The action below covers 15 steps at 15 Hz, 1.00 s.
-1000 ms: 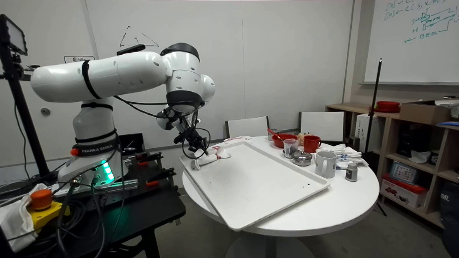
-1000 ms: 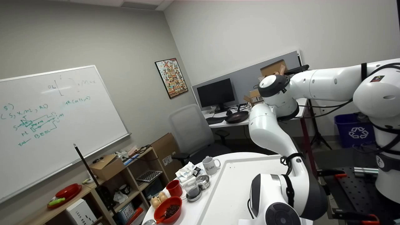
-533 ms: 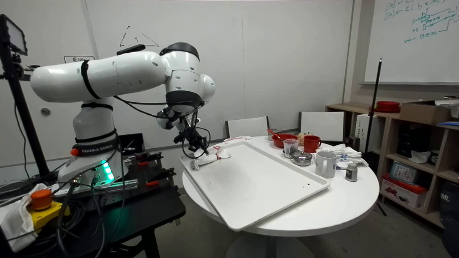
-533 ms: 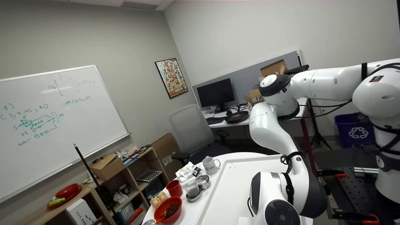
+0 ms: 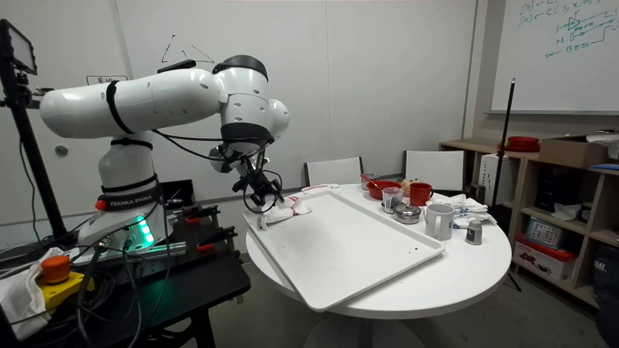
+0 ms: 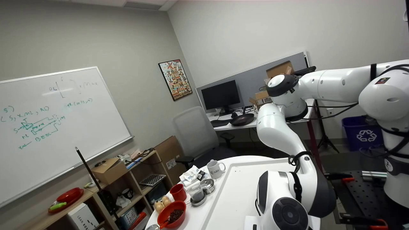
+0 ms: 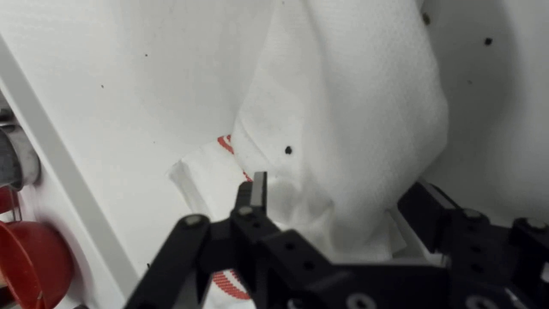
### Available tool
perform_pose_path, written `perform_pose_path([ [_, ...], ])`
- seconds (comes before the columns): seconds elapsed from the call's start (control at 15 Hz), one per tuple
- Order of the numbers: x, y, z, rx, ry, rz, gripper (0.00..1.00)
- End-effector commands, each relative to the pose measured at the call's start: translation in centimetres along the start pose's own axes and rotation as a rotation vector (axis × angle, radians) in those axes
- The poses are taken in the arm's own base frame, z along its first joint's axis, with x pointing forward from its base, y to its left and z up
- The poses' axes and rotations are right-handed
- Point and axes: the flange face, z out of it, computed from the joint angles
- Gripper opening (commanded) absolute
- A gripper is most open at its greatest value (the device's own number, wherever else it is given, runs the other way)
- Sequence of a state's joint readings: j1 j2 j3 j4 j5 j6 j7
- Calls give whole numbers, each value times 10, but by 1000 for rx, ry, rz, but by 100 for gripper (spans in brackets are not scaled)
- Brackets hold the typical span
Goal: Wipe the tray with the white towel
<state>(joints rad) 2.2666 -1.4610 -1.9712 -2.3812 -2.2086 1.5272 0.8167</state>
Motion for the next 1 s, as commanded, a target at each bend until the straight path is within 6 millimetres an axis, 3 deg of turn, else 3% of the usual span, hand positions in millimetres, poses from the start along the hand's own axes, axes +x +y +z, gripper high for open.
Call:
perform_pose_path([
  [0.0,-12,9,-16,-31,18,60,100],
  [0.93,-33,77,-57,-186,-62,262,100],
])
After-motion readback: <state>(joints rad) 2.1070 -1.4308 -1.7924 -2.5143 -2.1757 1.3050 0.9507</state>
